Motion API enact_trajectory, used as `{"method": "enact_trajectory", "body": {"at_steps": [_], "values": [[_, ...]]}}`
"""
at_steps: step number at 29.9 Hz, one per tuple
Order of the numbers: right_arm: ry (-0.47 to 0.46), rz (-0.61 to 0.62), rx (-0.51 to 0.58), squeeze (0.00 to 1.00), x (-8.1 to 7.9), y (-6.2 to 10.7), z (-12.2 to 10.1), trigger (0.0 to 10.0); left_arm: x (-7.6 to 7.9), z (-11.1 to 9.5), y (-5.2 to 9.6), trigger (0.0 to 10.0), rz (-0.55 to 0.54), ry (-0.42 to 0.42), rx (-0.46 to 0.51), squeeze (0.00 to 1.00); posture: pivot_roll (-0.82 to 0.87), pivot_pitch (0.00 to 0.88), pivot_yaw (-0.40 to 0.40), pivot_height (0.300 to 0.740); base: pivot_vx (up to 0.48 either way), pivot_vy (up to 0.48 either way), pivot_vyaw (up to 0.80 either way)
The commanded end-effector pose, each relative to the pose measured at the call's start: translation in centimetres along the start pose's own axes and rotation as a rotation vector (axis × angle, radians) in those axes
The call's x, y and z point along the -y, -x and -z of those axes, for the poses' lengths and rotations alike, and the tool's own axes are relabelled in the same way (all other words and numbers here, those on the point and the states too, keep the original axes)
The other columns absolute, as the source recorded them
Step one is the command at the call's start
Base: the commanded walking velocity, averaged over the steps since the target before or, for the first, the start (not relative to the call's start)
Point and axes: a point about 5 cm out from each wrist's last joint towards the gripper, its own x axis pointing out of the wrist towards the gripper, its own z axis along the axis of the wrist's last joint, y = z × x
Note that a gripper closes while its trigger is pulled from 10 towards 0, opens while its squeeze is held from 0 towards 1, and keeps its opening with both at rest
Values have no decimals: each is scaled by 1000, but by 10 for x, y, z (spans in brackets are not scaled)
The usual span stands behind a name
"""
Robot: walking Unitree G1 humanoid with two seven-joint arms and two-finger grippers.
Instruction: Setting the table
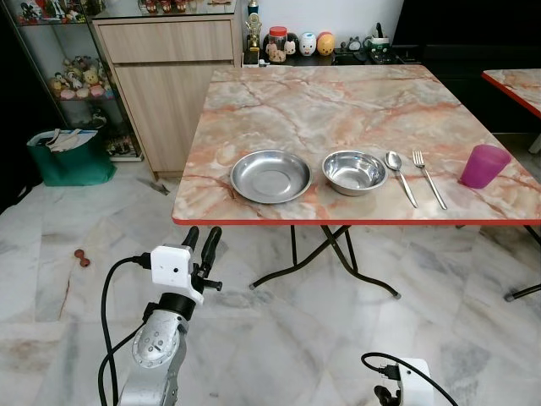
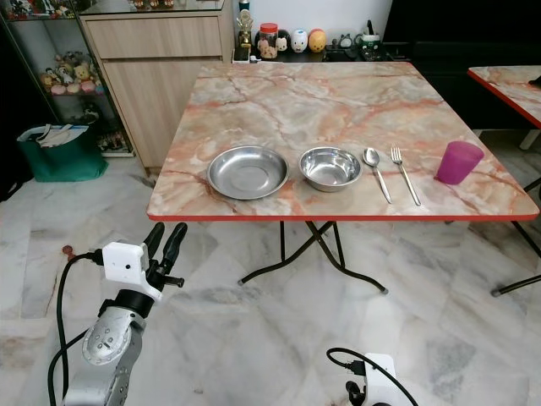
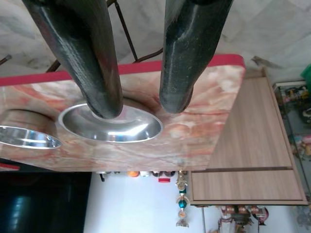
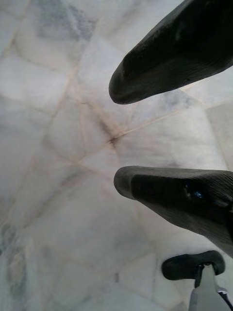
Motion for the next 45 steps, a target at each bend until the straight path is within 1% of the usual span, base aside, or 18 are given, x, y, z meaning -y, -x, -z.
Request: {"method": "enact_trajectory", "body": {"at_steps": [1,3,31,33,34,36,37,40,41,42,43,45], "values": [[-6,0,1,0,-1,-1,-1,10000,-3,-6,-2,10000,2,-4,13,0,19,0,-15,707,341,0,0],[-18,-1,1,0,-1,0,-1,10000,-3,-7,-2,10000,7,-2,10,0,20,0,-16,707,351,0,0],[-9,-10,-2,0,-1,-1,-2,10000,-2,-12,-6,10000,14,28,0,0,14,0,-15,707,375,0,0],[-8,-10,-2,0,-1,0,-1,10000,-2,-11,-7,10000,2,41,-10,0,16,0,-15,707,330,0,0],[-7,-11,-3,0,-1,0,-1,10000,-6,-8,-8,10000,-31,87,-29,0,15,0,-16,707,0,0,0],[-6,-13,-3,0,-1,0,-1,10000,-9,-5,-9,10000,-67,143,-55,0,15,0,-16,707,0,0,0],[-5,-15,-4,0,-1,0,-1,10000,-11,-2,-9,10000,-72,157,-74,0,12,0,-14,707,0,0,0],[-4,-19,-4,0,-2,0,0,10000,-11,-1,-8,10000,-66,151,-85,0,13,0,-13,707,0,0,0],[-3,-20,-4,0,-2,0,0,10000,-9,-1,-8,10000,-58,186,-89,0,16,0,-12,707,0,0,0],[-3,-20,-4,0,-2,0,0,10000,-9,-1,-8,10000,-58,186,-89,0,16,0,-12,707,0,0,0],[-1,-22,-5,0,-2,0,1,10000,-9,0,-8,10000,-56,204,-93,1000,15,0,-11,707,0,0,0],[0,-23,-5,0,-3,0,1,10000,-9,0,-7,10000,-58,204,-99,1000,13,0,-9,707,0,0,0]]}}
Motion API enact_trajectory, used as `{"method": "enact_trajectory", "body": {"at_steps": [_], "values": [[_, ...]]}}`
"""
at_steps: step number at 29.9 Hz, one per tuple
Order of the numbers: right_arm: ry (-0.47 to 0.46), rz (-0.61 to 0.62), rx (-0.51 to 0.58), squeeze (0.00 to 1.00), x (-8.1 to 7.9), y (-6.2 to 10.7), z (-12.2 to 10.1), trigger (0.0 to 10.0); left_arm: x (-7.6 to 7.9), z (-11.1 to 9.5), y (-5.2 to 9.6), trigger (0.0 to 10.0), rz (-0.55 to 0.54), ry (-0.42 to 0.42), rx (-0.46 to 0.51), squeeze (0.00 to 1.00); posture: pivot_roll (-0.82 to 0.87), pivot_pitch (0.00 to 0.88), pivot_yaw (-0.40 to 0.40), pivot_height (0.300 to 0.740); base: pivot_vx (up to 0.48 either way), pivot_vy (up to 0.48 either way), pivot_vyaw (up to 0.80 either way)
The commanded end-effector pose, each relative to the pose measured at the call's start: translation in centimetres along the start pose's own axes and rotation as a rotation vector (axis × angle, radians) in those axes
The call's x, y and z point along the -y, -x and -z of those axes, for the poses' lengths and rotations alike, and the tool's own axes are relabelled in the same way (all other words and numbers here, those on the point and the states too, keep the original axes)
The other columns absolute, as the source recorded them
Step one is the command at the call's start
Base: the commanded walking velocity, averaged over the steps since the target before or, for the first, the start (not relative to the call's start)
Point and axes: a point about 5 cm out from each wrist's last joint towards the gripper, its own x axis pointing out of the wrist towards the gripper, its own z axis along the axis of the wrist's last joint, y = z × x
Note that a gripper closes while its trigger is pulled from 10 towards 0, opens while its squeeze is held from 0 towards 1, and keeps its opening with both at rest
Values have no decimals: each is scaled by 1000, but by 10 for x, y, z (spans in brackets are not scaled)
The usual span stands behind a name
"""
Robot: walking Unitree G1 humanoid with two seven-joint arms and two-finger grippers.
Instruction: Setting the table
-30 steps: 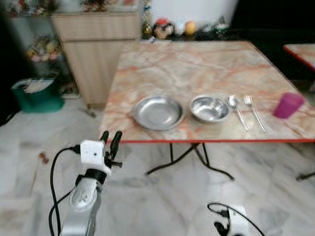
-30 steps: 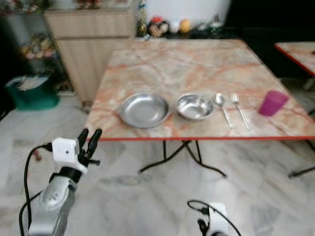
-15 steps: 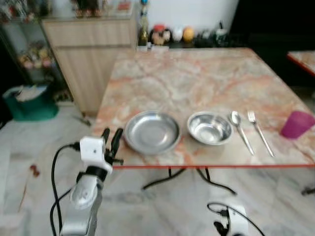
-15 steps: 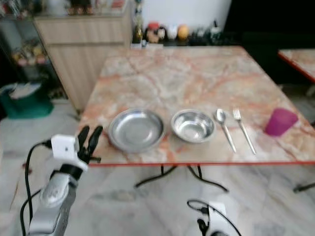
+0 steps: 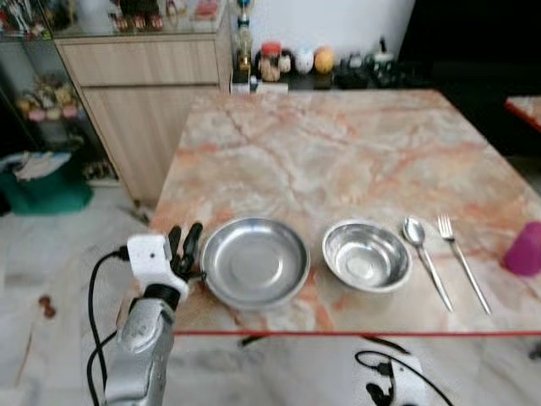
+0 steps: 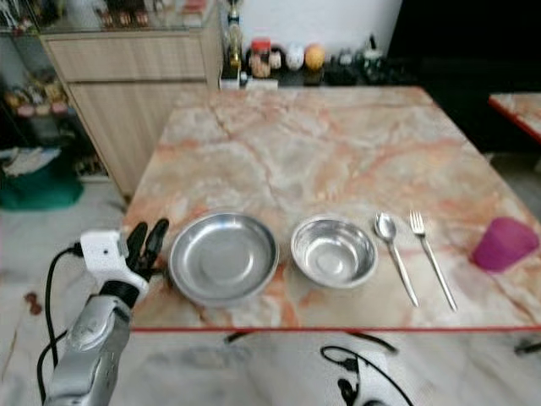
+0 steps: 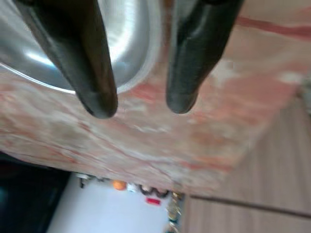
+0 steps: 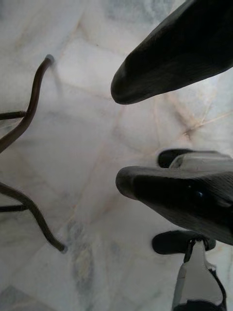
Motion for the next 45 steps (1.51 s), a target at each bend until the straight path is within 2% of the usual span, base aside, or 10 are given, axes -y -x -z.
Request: {"method": "enact_trajectory", "body": {"at_steps": [1,9,14,22,23,25,31,36,39,45], "values": [[-3,4,-12,0,2,1,5,10000,-1,0,2,10000,-2,3,-11,1000,13,0,-9,707,0,0,0],[-1,1,-13,0,1,1,6,10000,-9,3,3,10000,-68,61,-65,1000,13,0,-4,707,0,0,0],[-4,-2,-15,0,0,1,7,10000,-13,10,1,10000,-96,109,-141,1000,11,0,3,707,0,0,0],[-9,-2,-15,0,-1,1,7,10000,-18,17,-1,10000,-135,110,-204,1000,11,0,6,707,0,0,0],[-9,-1,-15,0,-1,1,7,10000,-18,18,-1,10000,-146,119,-215,0,15,0,3,707,0,0,0],[-9,-1,-14,0,0,1,6,10000,-18,17,-3,10000,-154,127,-226,0,16,0,3,707,0,0,0],[-9,-2,-13,0,0,1,5,10000,-10,13,-10,10000,-111,77,-254,0,17,0,1,707,0,0,0],[-10,-1,-12,0,-1,1,5,10000,-6,12,-13,10000,-95,79,-255,0,15,0,2,707,0,0,0],[-12,-1,-9,0,-1,1,4,10000,1,14,-17,10000,-61,19,-269,0,10,0,5,707,0,0,0],[-16,-1,-7,0,-2,0,3,10000,8,17,-22,10000,-37,-7,-282,0,6,0,6,707,0,0,0]]}}
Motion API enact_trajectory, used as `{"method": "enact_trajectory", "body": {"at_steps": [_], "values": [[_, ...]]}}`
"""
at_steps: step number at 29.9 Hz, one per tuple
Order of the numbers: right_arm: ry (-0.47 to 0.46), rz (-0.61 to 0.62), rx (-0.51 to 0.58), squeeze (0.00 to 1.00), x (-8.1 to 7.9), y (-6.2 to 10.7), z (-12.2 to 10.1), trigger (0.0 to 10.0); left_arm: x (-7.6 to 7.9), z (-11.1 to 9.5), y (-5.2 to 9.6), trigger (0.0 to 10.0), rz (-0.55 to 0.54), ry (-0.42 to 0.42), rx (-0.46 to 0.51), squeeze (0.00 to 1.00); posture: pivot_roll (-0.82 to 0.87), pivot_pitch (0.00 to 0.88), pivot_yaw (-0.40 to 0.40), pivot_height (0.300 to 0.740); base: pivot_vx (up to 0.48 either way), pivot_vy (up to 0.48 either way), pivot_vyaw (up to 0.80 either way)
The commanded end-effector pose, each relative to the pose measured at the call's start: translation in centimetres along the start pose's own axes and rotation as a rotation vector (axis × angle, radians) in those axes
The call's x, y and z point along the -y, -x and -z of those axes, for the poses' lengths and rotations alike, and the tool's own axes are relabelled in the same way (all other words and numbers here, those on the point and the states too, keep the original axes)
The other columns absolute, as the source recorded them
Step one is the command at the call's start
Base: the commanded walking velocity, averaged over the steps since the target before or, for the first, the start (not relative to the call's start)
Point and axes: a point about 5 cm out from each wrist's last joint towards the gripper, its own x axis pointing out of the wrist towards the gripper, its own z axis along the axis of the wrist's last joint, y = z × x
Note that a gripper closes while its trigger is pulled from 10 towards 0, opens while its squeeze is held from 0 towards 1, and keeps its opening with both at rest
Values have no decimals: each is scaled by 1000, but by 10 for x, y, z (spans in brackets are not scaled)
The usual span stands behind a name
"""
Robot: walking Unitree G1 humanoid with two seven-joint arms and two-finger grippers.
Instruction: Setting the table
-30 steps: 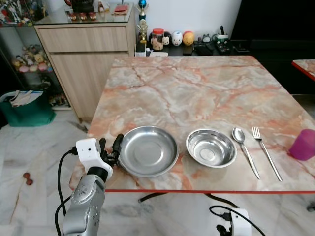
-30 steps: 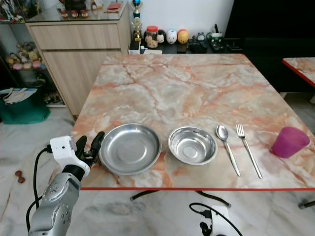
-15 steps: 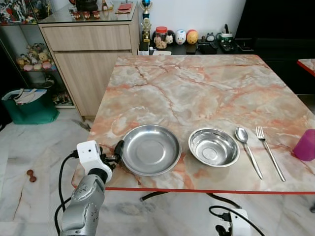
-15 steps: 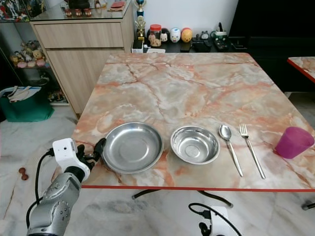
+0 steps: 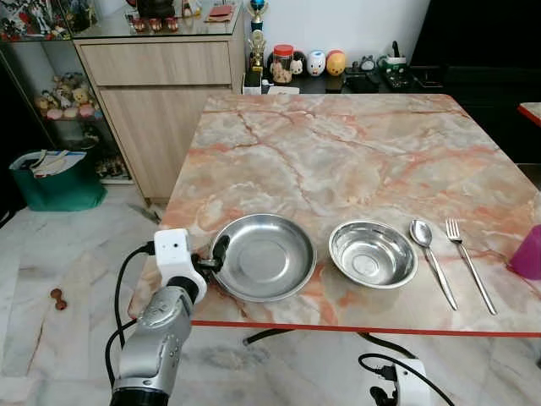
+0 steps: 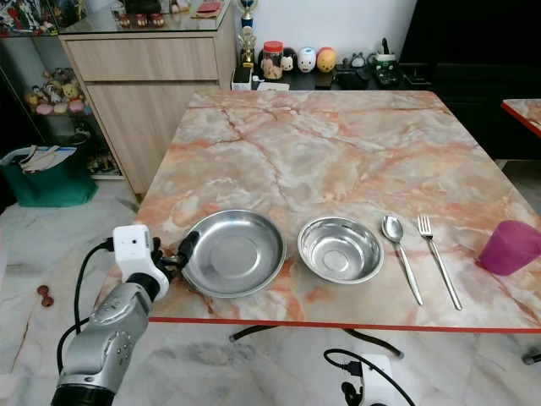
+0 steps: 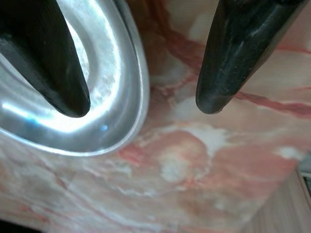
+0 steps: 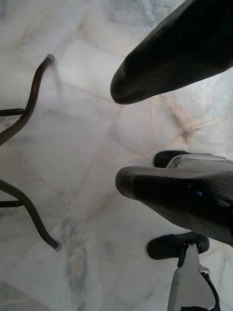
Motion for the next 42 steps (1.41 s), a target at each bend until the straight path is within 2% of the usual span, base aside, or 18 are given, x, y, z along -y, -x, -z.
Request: {"method": "enact_trajectory", "body": {"at_steps": [1,4,10,14,19,20,21,24,30,31,32,33,42], "values": [[-12,3,3,0,-1,0,-1,10000,3,-1,-3,10000,10,-37,0,0,6,0,6,707,0,0,0],[-15,4,5,0,-1,-1,-2,10000,7,-3,-7,10000,24,-83,2,0,-1,0,10,707,0,0,0],[-16,4,7,0,-2,-1,-3,10000,7,-5,-10,10000,0,-93,16,0,-5,0,9,707,0,0,0],[-15,3,7,0,-1,-1,-3,10000,4,-11,-12,10000,-52,-101,55,0,-1,0,7,707,0,0,0],[-12,3,8,0,-1,-1,-4,10000,-4,-10,-14,10000,-114,-116,49,0,-3,0,7,707,0,0,0],[-11,2,9,0,-1,-1,-4,10000,-8,-9,-14,10000,-133,-98,46,0,-4,0,7,707,0,0,0],[-11,2,9,0,-1,-1,-4,10000,-9,-9,-14,10000,-133,-94,42,1000,-4,0,9,707,0,0,0],[-11,2,9,0,-1,-1,-4,10000,-7,-7,-14,10000,-107,-133,22,1000,-4,0,10,707,0,0,0],[-10,2,9,0,-1,-1,-5,10000,-5,-2,-17,10000,-91,-129,-13,1000,-2,0,7,707,0,0,0],[-10,2,10,0,-1,-1,-5,10000,-3,-1,-17,10000,-80,-125,-18,847,-4,0,8,707,0,0,0],[-11,2,10,0,-1,-1,-5,10000,-2,0,-17,10000,-72,-123,-20,847,-4,0,8,707,0,0,0],[-11,1,10,0,-1,-1,-5,10000,1,1,-17,10000,-53,-126,-28,0,-5,0,9,707,0,0,0],[-8,-2,10,0,-1,-1,-6,10000,2,2,-17,10000,-49,-151,-36,0,-3,0,10,707,0,0,0]]}}
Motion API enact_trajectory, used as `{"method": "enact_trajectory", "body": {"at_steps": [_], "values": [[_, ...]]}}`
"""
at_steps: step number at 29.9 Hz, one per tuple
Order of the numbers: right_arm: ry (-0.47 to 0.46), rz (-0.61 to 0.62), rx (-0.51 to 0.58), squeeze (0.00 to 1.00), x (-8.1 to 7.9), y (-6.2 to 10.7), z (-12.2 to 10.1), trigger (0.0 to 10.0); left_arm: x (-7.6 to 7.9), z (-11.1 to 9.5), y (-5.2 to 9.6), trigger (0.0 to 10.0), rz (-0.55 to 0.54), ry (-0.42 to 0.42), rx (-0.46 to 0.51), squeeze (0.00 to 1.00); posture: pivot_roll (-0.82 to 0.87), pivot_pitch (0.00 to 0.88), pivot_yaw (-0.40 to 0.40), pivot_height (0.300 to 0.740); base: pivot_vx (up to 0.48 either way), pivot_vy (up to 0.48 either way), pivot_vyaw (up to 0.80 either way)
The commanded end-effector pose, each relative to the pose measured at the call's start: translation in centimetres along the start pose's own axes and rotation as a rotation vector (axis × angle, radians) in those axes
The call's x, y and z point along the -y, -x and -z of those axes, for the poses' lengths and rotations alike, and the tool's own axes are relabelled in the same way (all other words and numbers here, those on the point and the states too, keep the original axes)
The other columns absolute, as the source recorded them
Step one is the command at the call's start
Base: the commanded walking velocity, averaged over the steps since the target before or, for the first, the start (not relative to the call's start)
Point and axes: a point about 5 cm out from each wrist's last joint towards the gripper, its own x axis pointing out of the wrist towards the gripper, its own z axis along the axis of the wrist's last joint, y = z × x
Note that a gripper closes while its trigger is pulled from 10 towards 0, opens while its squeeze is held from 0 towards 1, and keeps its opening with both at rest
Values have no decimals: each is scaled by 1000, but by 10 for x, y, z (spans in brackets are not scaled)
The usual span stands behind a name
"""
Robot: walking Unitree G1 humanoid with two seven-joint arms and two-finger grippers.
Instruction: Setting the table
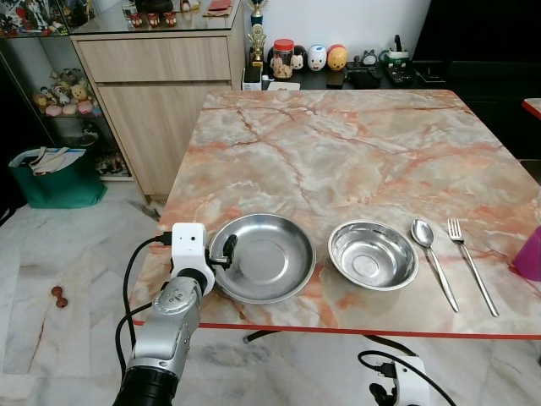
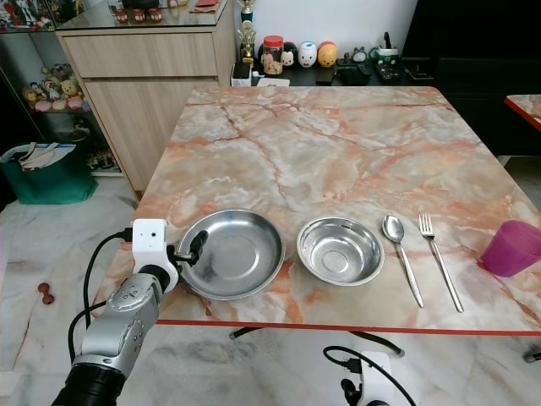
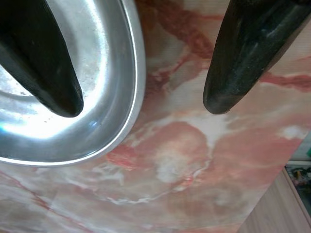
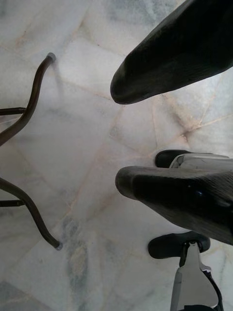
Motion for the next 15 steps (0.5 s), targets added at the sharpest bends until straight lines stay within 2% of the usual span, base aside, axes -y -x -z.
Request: {"method": "enact_trajectory", "body": {"at_steps": [1,9,15], "values": [[-6,-2,1,0,-1,-1,-2,10000,-3,3,-1,10000,-16,-20,-19,0,-9,0,14,707,0,0,0],[-8,-2,1,0,-1,-1,-2,10000,-18,0,-2,10000,-140,4,-7,0,-8,0,12,707,0,0,0],[-7,-4,1,0,0,-1,-2,10000,-16,5,-2,10000,-110,8,-36,0,-6,0,11,707,0,0,0]]}}
